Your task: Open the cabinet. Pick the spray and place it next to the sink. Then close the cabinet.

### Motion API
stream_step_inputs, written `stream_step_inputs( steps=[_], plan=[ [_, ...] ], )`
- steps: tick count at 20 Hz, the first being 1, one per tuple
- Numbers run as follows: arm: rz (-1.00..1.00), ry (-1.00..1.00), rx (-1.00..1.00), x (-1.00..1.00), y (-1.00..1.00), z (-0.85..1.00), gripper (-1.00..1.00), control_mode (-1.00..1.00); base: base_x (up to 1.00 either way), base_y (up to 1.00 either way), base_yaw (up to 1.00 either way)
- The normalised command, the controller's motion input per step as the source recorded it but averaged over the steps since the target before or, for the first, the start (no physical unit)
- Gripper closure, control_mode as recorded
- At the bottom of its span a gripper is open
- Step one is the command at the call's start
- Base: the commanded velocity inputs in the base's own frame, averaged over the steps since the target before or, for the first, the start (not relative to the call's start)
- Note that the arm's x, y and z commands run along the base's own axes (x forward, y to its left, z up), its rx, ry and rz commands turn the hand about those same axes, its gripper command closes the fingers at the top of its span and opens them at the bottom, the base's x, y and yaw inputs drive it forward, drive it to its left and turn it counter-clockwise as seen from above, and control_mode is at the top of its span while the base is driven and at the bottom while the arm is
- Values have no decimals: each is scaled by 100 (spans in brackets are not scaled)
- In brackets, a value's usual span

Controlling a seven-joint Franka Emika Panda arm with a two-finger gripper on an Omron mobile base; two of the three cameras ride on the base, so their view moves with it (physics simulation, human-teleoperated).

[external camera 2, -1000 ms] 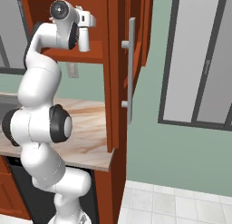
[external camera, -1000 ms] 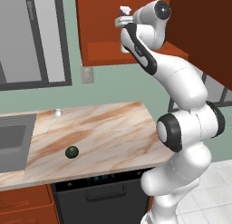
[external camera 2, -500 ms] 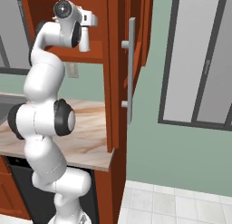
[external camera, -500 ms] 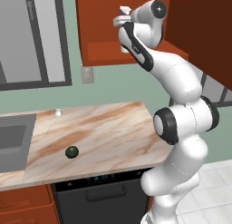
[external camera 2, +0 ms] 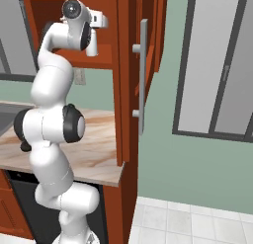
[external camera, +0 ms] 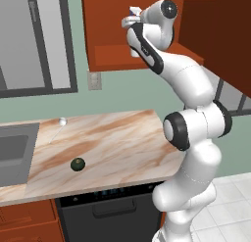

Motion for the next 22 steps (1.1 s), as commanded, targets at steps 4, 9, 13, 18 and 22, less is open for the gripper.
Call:
stream_step_inputs(
  steps=[4,9,13,18,22],
  plan=[
    [0,4,0,16,1,-6,-100,-100,0,0,0],
    [0,3,0,18,2,-7,-100,-100,0,0,0],
    [0,0,0,18,3,-1,-100,-100,0,0,0],
    [0,0,0,14,2,-1,-100,-100,0,0,0],
    [0,0,0,8,2,-1,-100,-100,0,0,0]
  ],
)
